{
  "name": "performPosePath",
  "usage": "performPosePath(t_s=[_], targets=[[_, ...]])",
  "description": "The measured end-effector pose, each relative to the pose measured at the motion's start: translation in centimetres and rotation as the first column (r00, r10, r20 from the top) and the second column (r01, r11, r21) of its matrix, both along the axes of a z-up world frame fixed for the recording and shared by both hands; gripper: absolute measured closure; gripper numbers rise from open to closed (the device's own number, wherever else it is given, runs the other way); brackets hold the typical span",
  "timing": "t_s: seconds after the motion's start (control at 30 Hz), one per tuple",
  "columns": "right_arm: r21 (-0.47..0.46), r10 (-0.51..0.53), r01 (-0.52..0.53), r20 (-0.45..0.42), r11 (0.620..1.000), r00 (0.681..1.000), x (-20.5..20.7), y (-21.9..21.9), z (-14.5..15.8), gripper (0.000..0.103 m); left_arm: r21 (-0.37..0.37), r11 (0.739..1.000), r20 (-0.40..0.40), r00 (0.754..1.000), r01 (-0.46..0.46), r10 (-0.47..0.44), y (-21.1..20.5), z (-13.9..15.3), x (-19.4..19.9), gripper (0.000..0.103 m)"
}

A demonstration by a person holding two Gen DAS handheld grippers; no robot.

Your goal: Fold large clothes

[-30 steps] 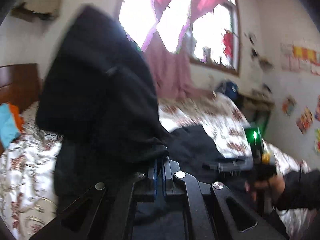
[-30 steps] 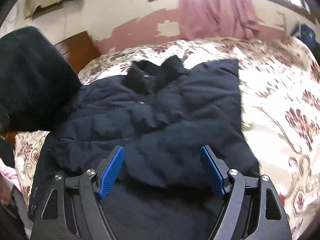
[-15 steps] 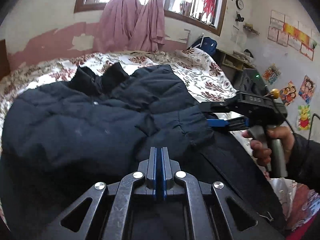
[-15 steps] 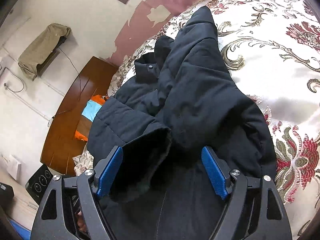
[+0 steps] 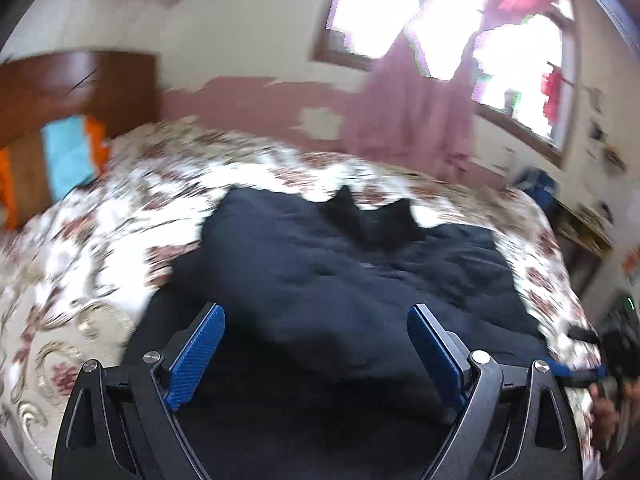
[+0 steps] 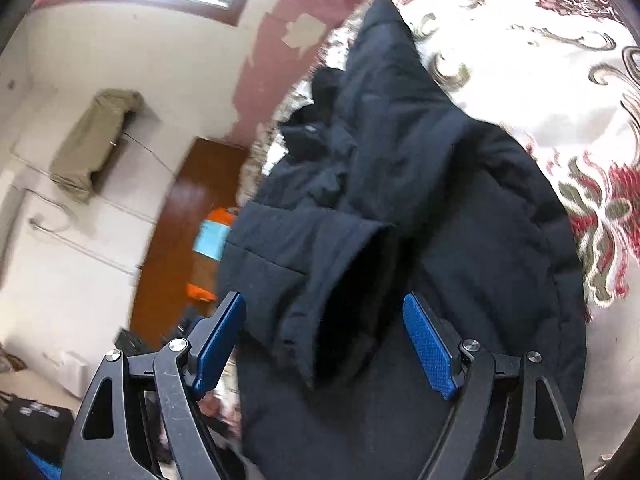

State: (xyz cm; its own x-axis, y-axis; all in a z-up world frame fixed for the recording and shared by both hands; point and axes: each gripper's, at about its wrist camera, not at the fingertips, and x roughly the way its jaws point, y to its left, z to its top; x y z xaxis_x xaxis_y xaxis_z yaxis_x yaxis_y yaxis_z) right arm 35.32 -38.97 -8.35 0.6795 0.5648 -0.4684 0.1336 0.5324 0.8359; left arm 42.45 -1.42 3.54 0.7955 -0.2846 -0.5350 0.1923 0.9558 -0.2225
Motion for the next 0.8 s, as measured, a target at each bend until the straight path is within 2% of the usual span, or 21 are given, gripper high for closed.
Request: performPosePath(t_s=[0.1,0.13,0.17,0.23,0.27,0.3,0.37,0.4,0.47,0.53,0.6,0.7,0.77,0.8], targets=[[-0.108,0.016,-0.018,-0.012,0.994,1.0,0.5,2.3,0.4,0.026,-0.067,0.99,-0.146,0.983,-0.123,0.112,3.3,-1.7,2.2,0.011],[-0.13,0.025,-0.026,-0.009,0.991,1.0,0.7,3.2,0.7,0.032,-0.093,0.986,-0.174,0.977,-0.141,0.123,3.9,-2.2,2.7,0.011],[-0.142,0.036,-0.037,-0.01,0.989,0.999,0.9,3.8,0.9,0.042,-0.135,0.978,-0.205,0.971,-0.156,0.126,4.9,-2.7,3.1,0.011],[-0.239,0.046,-0.06,-0.06,0.969,0.997,2.0,5.3,1.7,0.086,-0.169,0.971,-0.229,0.965,-0.17,0.129,5.7,-3.5,3.5,0.011],[-0.271,0.042,-0.055,-0.055,0.961,0.998,2.2,5.4,2.4,0.095,-0.17,0.97,-0.231,0.964,-0.176,0.134,5.9,-3.5,3.5,0.011],[-0.292,0.04,-0.046,-0.028,0.955,0.999,2.4,5.3,3.3,0.098,-0.168,0.97,-0.228,0.964,-0.176,0.135,6.0,-3.5,3.6,0.011],[-0.377,0.025,-0.011,0.033,0.926,0.999,2.6,4.9,5.7,0.098,-0.165,0.971,-0.214,0.968,-0.171,0.134,6.1,-3.4,3.4,0.011],[-0.453,0.006,0.031,0.08,0.891,0.997,2.7,4.8,7.4,0.098,-0.161,0.972,-0.205,0.969,-0.17,0.135,5.9,-3.1,3.3,0.011],[-0.529,-0.024,0.09,0.129,0.844,0.991,3.1,4.2,9.6,0.098,-0.15,0.974,-0.191,0.972,-0.168,0.138,5.8,-2.8,3.2,0.011],[-0.581,-0.038,0.112,0.138,0.806,0.99,4.2,3.5,10.5,0.098,-0.122,0.978,-0.177,0.973,-0.168,0.146,5.4,-2.7,3.2,0.011],[-0.627,-0.024,0.084,0.103,0.774,0.994,4.9,3.0,10.2,0.098,-0.079,0.98,-0.179,0.97,-0.181,0.165,5.0,-2.8,3.4,0.011],[-0.698,-0.056,0.064,0.034,0.714,0.998,6.4,3.1,9.1,0.093,-0.038,0.982,-0.187,0.967,-0.183,0.173,4.4,-3.1,3.6,0.011],[-0.733,-0.085,0.101,0.059,0.673,0.995,6.0,2.7,9.7,0.085,-0.026,0.983,-0.189,0.966,-0.181,0.173,4.1,-3.1,3.9,0.011],[-0.738,-0.081,0.12,0.089,0.664,0.993,6.1,2.8,10.1,0.073,-0.026,0.983,-0.189,0.967,-0.179,0.171,4.0,-3.0,4.1,0.011]])
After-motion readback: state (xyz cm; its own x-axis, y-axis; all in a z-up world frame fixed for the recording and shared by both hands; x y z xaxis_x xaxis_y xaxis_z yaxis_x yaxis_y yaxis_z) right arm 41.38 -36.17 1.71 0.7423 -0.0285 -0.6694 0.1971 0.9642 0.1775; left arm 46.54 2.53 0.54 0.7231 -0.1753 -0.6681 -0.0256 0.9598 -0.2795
